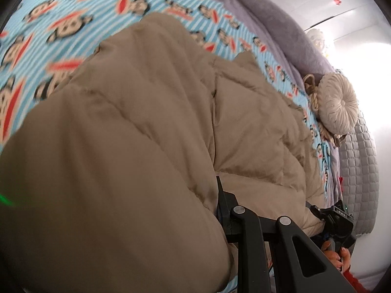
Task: Fold large clothes
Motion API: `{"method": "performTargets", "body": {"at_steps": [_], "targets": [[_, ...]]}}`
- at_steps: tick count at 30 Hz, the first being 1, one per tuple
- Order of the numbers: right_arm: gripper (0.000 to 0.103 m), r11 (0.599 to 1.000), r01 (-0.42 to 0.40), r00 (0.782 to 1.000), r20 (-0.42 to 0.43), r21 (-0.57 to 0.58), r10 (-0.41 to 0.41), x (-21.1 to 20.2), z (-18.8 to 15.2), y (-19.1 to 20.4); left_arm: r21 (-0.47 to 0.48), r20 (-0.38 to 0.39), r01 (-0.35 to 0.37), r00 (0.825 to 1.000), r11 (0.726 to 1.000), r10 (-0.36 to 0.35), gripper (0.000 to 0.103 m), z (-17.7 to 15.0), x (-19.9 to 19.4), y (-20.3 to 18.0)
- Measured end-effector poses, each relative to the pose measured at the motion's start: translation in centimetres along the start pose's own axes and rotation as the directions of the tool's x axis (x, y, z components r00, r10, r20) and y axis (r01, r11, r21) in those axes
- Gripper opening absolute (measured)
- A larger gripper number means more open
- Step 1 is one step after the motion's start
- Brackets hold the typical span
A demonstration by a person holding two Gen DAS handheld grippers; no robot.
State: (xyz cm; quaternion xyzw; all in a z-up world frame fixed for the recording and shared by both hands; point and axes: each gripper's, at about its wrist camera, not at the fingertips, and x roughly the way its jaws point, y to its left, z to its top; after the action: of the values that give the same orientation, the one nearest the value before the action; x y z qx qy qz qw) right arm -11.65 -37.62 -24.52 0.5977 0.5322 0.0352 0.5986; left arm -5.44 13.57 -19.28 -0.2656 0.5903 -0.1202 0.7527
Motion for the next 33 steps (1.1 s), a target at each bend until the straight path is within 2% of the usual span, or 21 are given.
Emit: {"method": "performTargets", "body": {"at_steps": [4,6,8,10,13,16,18,19,21,23,24,25,27,29,31,33], "targets": [[0.036,0.998,0.027,1.0,-0.004,0.055,-0.027,0.1,-0.7,-2.4,-0.043,-0.028,-0.012,1.0,0.999,0.01,0.026,-0.7,0.6,1.0],[0.039,0.997,0.043,0.999,-0.005,0.071,-0.043,0.3,-0.6,-2.3,-0.038,-0.032,-0.015,0.999,0.999,0.014,0.026,-0.7,0.5,0.8],[0.044,0.996,0.057,0.998,-0.009,0.069,-0.056,0.4,-0.7,-2.2,-0.012,-0.036,-0.053,0.998,0.999,0.052,0.035,-0.8,0.4,0.5],[0.045,0.994,0.088,0.996,-0.015,0.061,-0.087,0.2,-0.7,-1.7,0.002,-0.048,-0.064,0.997,0.998,0.064,0.036,-0.8,0.1,0.4],[0.05,0.99,0.122,0.992,-0.021,0.066,-0.121,-0.2,-0.8,-1.4,0.011,-0.062,-0.076,0.995,0.997,0.076,0.036,-1.0,-1.2,0.6],[0.053,0.98,0.199,0.98,-0.006,0.018,-0.198,-1.5,-1.1,-0.2,0.038,-0.034,-0.109,0.993,0.993,0.11,0.036,-1.7,-4.0,1.0],[0.053,0.957,0.287,0.958,0.039,-0.043,-0.285,-3.0,-1.6,0.7,0.04,-0.004,-0.138,0.99,0.99,0.138,0.036,-2.2,-6.0,1.8],[0.053,0.937,0.34,0.939,0.074,-0.075,-0.335,-4.0,-2.0,1.1,0.032,0.011,-0.146,0.989,0.989,0.146,0.036,-2.5,-6.9,2.2],[0.052,0.909,0.403,0.912,0.131,-0.109,-0.389,-5.3,-2.8,1.8,0.02,0.041,-0.185,0.982,0.983,0.184,0.036,-2.9,-8.4,2.7],[0.041,0.884,0.45,0.887,0.182,-0.128,-0.425,-6.4,-3.7,2.3,0.029,0.084,-0.244,0.967,0.969,0.241,0.036,-3.3,-9.7,2.8],[0.039,0.866,0.481,0.869,0.204,-0.135,-0.451,-7.0,-4.2,2.3,0.031,0.102,-0.259,0.962,0.965,0.254,0.036,-3.3,-10.1,2.7],[0.033,0.848,0.512,0.85,0.226,-0.138,-0.476,-7.5,-4.6,2.2,0.029,0.118,-0.265,0.958,0.964,0.26,0.036,-3.2,-10.5,2.7],[0.03,0.826,0.547,0.824,0.258,-0.135,-0.504,-8.8,-5.2,2.1,0.024,0.137,-0.256,0.959,0.966,0.25,0.036,-2.9,-11.0,3.0],[0.029,0.83,0.533,0.828,0.301,-0.163,-0.473,-8.2,-5.3,4.1,0.038,0.12,-0.242,0.964,0.97,0.236,0.036,-2.3,-10.1,2.9],[0.029,0.81,0.537,0.829,0.326,-0.235,-0.455,-8.2,-4.8,5.4,0.081,0.078,-0.241,0.969,0.967,0.235,0.036,-1.7,-7.8,2.5],[0.029,0.772,0.558,0.823,0.324,-0.304,-0.467,-8.1,-5.3,5.9,0.15,0.053,-0.309,0.951,0.939,0.305,0.036,-1.4,-5.1,2.0]]}}
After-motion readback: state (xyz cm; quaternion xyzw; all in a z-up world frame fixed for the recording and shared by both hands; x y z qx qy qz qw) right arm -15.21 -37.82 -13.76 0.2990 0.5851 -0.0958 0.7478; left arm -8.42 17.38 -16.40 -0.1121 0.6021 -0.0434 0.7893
